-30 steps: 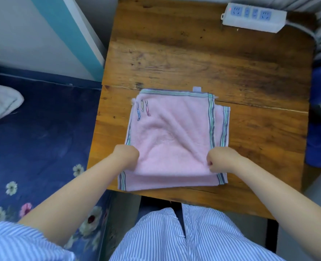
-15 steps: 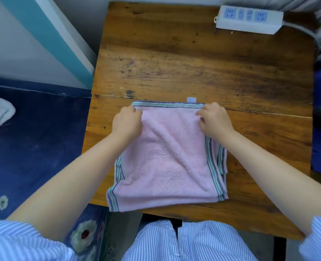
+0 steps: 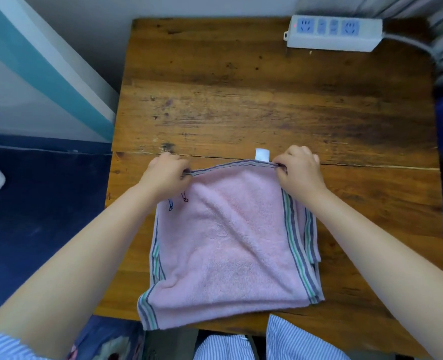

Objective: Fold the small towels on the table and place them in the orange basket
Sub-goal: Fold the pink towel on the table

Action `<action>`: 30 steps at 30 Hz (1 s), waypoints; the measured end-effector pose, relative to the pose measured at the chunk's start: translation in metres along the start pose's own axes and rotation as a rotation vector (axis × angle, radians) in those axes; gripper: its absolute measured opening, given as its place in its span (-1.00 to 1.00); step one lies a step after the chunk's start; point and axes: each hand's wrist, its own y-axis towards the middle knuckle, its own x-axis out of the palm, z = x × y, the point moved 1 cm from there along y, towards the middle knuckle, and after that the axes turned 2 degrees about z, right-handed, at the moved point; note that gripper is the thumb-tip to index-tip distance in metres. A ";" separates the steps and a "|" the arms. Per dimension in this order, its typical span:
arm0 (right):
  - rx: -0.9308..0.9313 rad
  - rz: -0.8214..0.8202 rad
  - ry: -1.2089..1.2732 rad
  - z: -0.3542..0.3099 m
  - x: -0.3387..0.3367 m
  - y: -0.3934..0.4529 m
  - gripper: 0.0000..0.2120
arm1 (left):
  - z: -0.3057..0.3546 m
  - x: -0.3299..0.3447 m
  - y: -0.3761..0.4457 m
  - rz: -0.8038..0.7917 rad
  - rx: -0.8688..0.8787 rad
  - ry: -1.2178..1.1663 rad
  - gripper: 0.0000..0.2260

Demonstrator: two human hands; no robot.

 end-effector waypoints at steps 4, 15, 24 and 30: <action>-0.034 -0.127 0.187 0.003 -0.022 -0.027 -0.74 | -0.026 -0.002 -0.022 -0.034 0.057 0.084 -0.76; 0.337 -0.359 0.320 0.021 -0.039 -0.059 -0.78 | -0.025 -0.017 -0.072 -0.171 0.213 -0.139 -0.93; 0.352 -0.084 -0.025 0.025 -0.021 -0.058 -0.81 | -0.039 0.020 -0.050 0.162 -0.138 -0.326 -0.80; 0.241 0.034 -0.057 0.024 -0.015 -0.043 -0.76 | -0.039 0.027 -0.028 0.204 -0.207 -0.248 -0.76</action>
